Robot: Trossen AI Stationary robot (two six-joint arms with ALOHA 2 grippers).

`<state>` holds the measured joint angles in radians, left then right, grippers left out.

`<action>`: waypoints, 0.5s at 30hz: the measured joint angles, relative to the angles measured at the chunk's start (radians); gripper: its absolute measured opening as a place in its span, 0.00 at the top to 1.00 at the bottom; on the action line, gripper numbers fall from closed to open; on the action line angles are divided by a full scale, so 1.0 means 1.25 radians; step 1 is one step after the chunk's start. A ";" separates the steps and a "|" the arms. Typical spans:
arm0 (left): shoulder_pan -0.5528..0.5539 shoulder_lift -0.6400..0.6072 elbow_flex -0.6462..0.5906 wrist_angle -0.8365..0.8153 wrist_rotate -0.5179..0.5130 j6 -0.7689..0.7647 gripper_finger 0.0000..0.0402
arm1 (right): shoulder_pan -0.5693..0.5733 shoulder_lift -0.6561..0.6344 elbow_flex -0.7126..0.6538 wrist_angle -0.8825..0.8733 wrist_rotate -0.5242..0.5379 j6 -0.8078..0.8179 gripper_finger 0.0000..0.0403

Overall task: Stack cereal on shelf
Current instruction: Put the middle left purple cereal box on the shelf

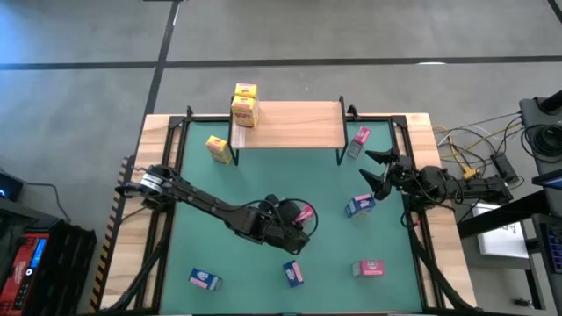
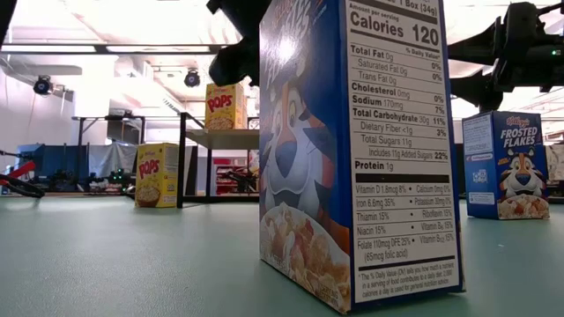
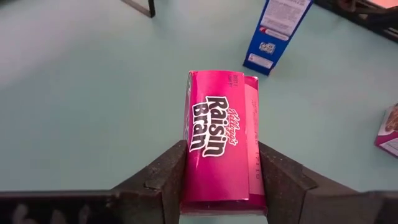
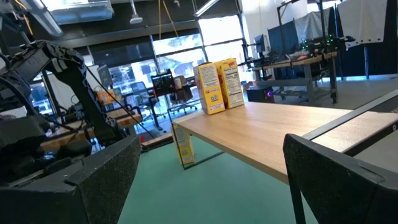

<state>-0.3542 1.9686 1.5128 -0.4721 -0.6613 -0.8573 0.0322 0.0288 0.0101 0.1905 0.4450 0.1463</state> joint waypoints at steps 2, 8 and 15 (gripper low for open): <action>0.003 0.000 0.012 -0.006 0.001 0.021 0.64 | 0.000 0.000 0.000 0.000 0.000 0.000 0.05; 0.025 0.000 0.063 -0.024 -0.001 0.106 0.63 | 0.000 0.000 0.000 0.000 0.000 0.000 0.05; 0.056 0.000 0.145 -0.135 0.002 0.175 0.63 | 0.000 0.000 0.000 0.000 0.000 0.000 0.05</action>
<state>-0.2837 1.9682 1.6941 -0.6402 -0.6583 -0.6388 0.0319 0.0288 0.0098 0.1902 0.4450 0.1463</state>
